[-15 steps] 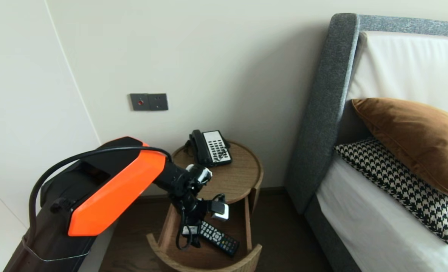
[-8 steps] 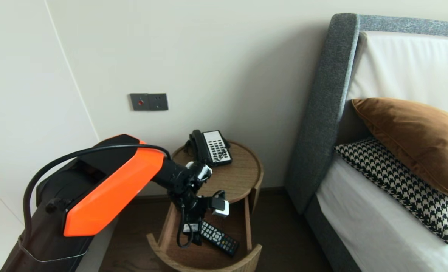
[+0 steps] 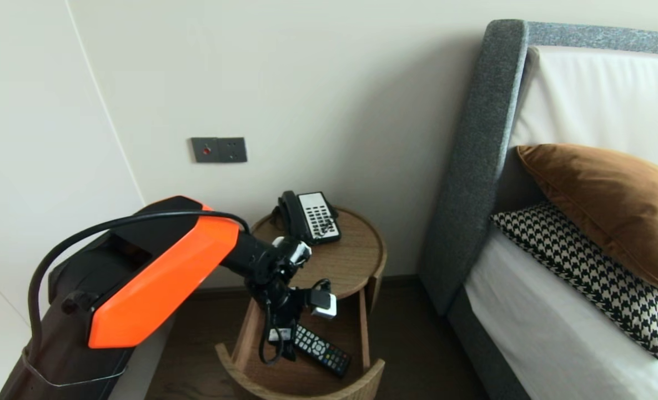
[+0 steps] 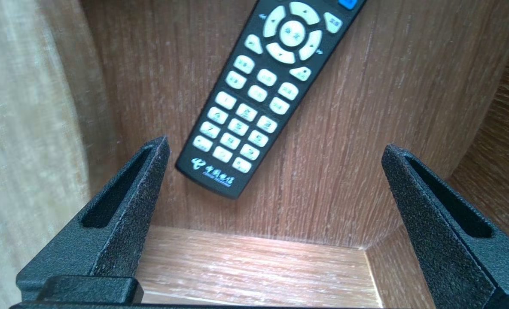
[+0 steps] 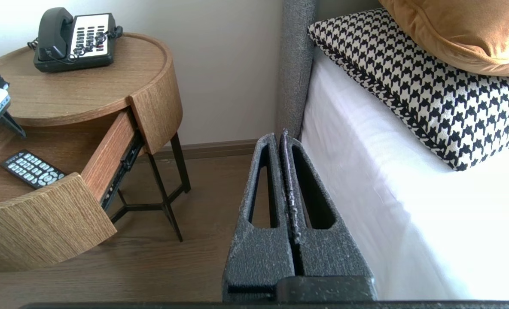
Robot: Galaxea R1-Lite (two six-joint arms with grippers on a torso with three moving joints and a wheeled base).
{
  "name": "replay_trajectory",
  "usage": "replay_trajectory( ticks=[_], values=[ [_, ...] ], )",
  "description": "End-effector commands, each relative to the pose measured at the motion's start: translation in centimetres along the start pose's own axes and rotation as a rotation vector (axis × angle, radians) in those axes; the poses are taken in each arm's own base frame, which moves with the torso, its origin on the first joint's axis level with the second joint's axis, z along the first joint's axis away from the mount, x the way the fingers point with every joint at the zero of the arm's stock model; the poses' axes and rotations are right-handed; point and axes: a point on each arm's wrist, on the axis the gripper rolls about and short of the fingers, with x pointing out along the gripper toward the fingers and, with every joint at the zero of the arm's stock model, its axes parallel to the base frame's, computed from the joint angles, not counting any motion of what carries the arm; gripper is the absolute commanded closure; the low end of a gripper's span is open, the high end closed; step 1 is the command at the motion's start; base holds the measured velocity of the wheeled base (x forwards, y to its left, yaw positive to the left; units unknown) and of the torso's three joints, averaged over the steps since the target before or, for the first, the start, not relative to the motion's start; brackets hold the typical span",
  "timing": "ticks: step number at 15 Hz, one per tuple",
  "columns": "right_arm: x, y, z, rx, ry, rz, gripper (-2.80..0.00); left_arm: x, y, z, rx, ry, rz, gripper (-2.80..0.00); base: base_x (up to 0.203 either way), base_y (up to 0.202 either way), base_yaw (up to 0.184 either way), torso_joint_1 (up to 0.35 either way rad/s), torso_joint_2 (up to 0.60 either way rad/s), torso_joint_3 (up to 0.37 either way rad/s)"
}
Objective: Take the remote control out of the drawer one by one and place them on the table
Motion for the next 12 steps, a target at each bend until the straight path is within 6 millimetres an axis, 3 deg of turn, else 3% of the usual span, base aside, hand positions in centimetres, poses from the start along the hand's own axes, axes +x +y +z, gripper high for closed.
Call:
replay_trajectory(
  ticks=[1, 5, 12],
  values=[
    [-0.03, 0.0, -0.14, 0.0, -0.004, 0.0, 0.0, -0.27, 0.12, 0.12, 0.007, -0.006, 0.009, -2.8, 0.0, 0.0, 0.0, 0.0, 0.0, 0.0],
    [-0.03, 0.0, -0.14, 0.0, -0.004, 0.0, 0.0, 0.07, 0.15, 0.04, 0.008, -0.001, 0.003, -2.8, 0.0, 0.0, 0.0, 0.0, 0.0, -0.02],
    [-0.03, 0.0, -0.14, 0.0, -0.004, 0.0, 0.0, -0.39, 0.38, 0.28, 0.011, -0.015, 0.027, -2.8, 0.0, 0.0, 0.0, 0.001, 0.0, -0.18]
  ],
)
